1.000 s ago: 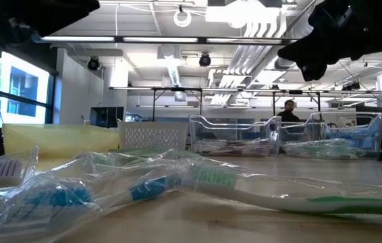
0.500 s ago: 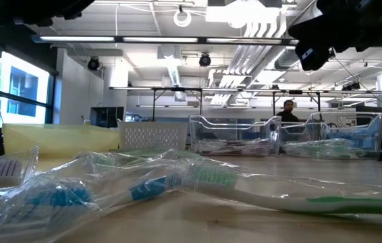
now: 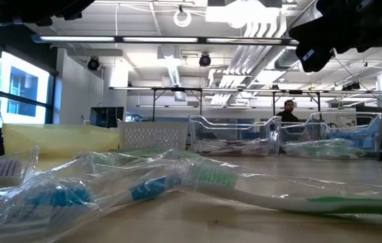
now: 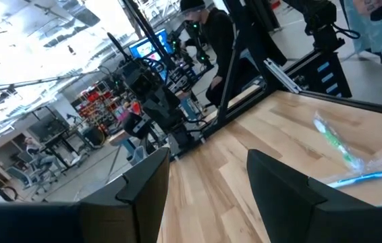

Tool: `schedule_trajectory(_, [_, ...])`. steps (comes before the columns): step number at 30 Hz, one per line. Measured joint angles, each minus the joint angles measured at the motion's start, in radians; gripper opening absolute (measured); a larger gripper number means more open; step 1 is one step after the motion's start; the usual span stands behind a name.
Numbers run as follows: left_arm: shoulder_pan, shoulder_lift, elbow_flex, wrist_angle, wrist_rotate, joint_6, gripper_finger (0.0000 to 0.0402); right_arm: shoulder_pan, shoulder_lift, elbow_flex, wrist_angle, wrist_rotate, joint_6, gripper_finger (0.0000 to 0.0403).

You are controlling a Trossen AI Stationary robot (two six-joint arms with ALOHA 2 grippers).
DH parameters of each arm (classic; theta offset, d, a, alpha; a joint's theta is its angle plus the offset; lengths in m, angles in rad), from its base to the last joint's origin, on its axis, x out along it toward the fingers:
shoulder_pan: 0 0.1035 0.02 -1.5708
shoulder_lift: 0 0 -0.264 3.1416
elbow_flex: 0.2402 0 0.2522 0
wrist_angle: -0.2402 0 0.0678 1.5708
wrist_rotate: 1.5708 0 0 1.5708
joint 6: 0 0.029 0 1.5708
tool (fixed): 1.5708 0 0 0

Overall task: Pick & Place Toothbrushes
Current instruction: Put the green toothbrush into the right transparent bin

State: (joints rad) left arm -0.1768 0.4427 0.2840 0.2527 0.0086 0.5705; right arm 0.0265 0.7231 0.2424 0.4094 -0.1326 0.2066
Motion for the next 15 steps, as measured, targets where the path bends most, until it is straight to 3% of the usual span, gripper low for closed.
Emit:
schedule_trajectory(8, [0.000,0.000,0.000,0.052,-0.011,0.000,0.0194,0.000,0.000,0.001,-0.042,0.000,0.005,0.0003])
schedule_trajectory(15, [0.000,0.000,0.001,0.012,-0.193,-0.001,0.0194,0.000,0.000,0.001,-0.047,0.000,0.006,0.0003])
